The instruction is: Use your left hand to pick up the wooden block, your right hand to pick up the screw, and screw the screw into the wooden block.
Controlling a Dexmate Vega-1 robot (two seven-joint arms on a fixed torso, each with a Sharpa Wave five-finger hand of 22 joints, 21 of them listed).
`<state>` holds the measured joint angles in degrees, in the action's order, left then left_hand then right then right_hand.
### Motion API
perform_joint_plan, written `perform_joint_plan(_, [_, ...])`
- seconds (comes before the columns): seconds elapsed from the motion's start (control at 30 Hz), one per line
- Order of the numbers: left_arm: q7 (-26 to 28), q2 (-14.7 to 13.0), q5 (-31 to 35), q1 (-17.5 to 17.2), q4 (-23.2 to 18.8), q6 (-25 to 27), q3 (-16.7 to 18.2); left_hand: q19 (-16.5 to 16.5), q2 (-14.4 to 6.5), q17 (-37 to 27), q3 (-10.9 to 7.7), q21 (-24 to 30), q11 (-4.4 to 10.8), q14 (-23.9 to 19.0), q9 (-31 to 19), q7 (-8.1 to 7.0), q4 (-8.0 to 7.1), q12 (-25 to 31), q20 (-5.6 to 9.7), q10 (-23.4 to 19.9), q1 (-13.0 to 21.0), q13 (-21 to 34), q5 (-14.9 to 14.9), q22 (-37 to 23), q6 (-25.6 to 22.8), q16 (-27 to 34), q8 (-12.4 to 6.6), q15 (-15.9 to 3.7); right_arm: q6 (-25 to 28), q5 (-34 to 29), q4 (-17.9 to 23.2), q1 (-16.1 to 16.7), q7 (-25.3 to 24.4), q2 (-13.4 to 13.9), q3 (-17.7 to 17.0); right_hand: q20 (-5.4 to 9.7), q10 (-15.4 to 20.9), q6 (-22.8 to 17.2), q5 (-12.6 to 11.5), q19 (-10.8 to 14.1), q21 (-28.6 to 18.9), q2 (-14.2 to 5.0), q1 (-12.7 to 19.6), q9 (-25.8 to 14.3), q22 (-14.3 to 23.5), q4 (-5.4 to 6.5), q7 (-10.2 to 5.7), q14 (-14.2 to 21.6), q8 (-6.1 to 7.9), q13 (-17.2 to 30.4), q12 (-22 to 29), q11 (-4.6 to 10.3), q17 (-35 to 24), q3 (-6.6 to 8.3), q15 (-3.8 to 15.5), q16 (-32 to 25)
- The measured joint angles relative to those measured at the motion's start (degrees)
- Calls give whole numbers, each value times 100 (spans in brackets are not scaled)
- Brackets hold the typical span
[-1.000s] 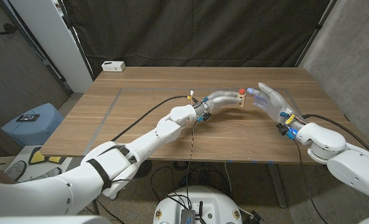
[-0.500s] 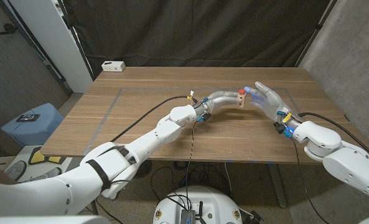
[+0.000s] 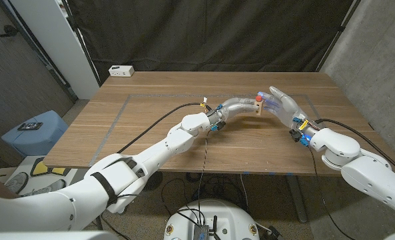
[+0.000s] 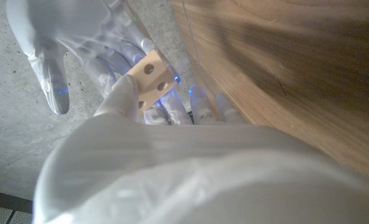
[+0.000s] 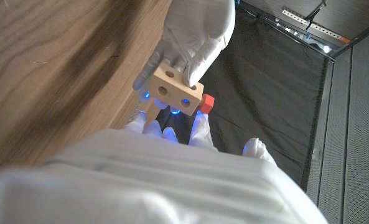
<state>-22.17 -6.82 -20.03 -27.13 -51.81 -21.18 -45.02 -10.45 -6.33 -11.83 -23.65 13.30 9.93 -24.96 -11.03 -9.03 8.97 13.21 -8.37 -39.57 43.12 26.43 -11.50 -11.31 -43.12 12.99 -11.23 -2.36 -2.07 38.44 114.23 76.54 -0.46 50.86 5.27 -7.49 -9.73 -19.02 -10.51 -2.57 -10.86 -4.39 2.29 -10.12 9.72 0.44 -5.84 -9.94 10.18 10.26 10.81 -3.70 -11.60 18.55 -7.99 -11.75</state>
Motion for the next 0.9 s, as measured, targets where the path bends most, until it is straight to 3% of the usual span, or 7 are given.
perform_joint_plan(0.9, [23, -59, -1, -42, -103, 41, 2, 0, -11, 0, 0, 0, -22, 0, -4, 0, 0, 0, 0, -22, -12, 0, -16, 0, 0, 0, 0, 0, -60, 77, 48, -20, -61, 116, 123, 1, 0, -32, 1, 0, 0, 17, -17, -1, 0, 48, 32, 0, 21, 0, 0, 0, 0, -49, 1, 0])
